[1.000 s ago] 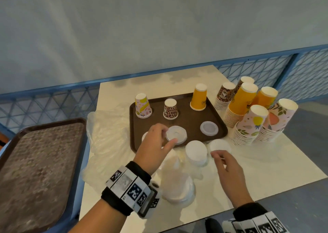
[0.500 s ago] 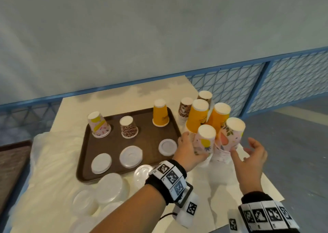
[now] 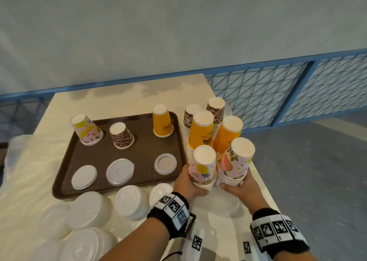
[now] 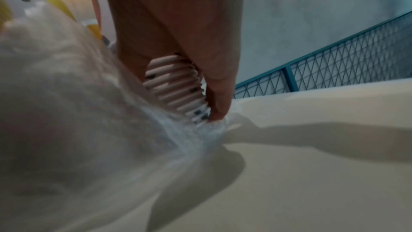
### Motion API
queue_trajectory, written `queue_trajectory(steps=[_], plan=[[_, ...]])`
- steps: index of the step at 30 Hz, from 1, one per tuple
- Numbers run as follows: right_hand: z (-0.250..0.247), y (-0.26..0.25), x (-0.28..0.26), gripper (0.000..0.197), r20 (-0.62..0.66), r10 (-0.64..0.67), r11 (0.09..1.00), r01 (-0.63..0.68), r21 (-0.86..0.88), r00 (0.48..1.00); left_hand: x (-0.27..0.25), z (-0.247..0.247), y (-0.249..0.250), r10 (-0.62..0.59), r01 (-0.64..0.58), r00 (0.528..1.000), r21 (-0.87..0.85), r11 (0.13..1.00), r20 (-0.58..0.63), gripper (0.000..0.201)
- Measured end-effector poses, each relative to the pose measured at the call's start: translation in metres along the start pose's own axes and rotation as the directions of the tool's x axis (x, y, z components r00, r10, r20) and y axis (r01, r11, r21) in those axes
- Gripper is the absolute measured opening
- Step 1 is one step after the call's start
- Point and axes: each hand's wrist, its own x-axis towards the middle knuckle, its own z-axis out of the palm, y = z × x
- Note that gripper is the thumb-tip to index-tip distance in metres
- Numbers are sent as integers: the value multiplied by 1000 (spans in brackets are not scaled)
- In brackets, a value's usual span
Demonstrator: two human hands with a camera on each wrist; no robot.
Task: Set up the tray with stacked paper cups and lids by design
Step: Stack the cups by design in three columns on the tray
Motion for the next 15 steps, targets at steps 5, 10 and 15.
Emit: queue_trajectory(steps=[5,10,15], plan=[[2,0,2,85,1,38,999,-38,-29,999,-2,3,3,-6,8,1000,62,998,-21,74],[-4,4,-1,85,34,-31,994,27,109,999,-4,-3,12,63,-63,998,-9,998,13,91],[-14,-25,-20,91,37,-125,959,111,260,992,-14,-19,25,203,-201,979,-121,972,1,87]])
